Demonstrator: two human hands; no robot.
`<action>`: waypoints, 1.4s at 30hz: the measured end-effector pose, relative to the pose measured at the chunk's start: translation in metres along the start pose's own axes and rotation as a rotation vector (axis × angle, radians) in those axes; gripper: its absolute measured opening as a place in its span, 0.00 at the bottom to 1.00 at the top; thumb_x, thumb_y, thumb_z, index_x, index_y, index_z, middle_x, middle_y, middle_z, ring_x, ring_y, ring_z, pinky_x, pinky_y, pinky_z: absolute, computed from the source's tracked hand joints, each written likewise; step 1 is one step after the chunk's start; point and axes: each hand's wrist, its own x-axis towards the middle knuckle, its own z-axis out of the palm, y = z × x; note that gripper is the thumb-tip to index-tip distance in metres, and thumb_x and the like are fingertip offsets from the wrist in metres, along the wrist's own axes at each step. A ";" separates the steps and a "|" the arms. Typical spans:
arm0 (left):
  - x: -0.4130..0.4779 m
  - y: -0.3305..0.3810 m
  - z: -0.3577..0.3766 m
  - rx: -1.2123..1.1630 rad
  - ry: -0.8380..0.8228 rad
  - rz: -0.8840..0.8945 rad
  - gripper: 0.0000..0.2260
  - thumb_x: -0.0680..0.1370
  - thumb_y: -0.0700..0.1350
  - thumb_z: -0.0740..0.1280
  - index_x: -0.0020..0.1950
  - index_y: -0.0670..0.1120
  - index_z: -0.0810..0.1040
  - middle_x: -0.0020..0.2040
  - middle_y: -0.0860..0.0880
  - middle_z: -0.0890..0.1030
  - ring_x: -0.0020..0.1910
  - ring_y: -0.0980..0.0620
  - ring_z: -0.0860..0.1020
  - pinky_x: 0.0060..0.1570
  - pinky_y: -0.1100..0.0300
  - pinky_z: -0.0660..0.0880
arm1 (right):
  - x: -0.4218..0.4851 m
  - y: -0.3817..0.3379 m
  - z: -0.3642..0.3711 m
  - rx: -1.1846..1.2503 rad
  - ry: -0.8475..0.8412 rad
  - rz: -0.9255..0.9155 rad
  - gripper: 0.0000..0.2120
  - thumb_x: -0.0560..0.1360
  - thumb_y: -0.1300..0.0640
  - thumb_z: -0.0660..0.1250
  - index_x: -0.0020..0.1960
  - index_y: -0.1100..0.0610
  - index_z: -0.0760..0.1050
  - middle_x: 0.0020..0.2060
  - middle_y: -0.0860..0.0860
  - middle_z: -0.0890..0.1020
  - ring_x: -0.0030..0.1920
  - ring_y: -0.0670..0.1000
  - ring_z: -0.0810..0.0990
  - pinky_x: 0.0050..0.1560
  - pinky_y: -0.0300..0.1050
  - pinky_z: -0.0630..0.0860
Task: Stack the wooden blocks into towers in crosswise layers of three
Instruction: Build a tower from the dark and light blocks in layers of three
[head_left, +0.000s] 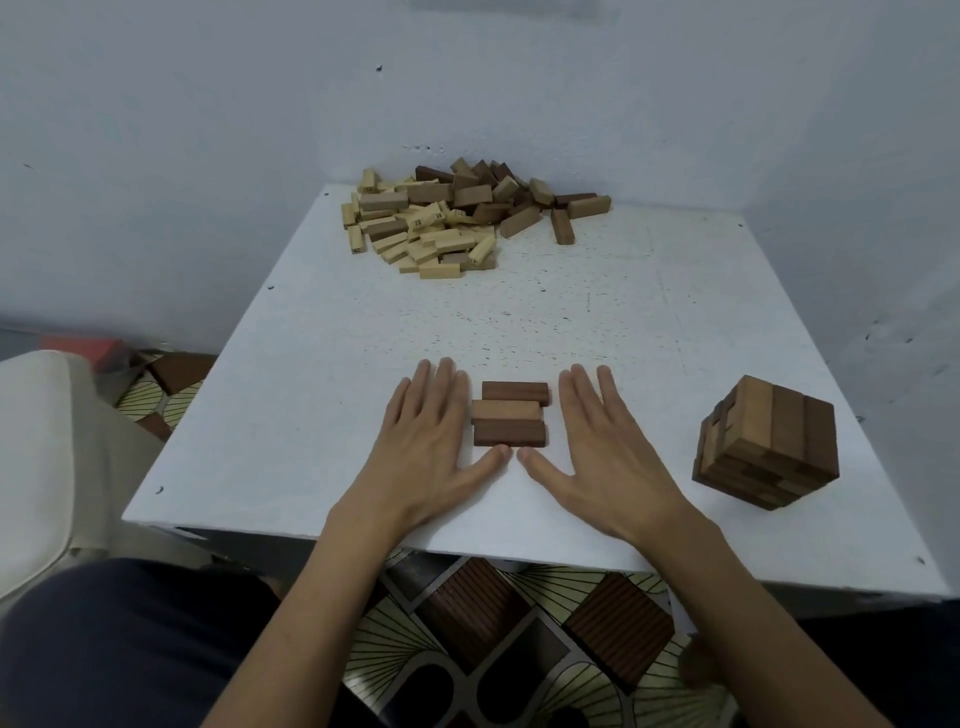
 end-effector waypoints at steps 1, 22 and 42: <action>0.000 0.002 0.001 0.014 -0.004 0.004 0.45 0.72 0.72 0.36 0.81 0.45 0.39 0.81 0.46 0.37 0.78 0.49 0.32 0.75 0.55 0.31 | 0.000 -0.001 0.002 -0.035 -0.002 0.003 0.43 0.78 0.31 0.44 0.80 0.58 0.34 0.79 0.52 0.36 0.77 0.52 0.29 0.77 0.47 0.35; 0.001 0.013 0.007 0.072 0.036 -0.005 0.43 0.74 0.69 0.35 0.81 0.42 0.41 0.81 0.46 0.41 0.79 0.47 0.36 0.77 0.50 0.35 | 0.004 -0.009 0.014 -0.124 -0.008 -0.018 0.45 0.70 0.34 0.26 0.79 0.60 0.33 0.79 0.55 0.35 0.77 0.57 0.29 0.78 0.52 0.35; 0.010 -0.023 -0.017 -0.262 0.027 0.208 0.48 0.68 0.73 0.57 0.81 0.49 0.50 0.81 0.55 0.54 0.80 0.56 0.48 0.73 0.67 0.37 | 0.000 -0.002 -0.011 0.246 0.003 -0.136 0.41 0.79 0.45 0.61 0.80 0.49 0.36 0.79 0.40 0.40 0.76 0.40 0.32 0.71 0.37 0.40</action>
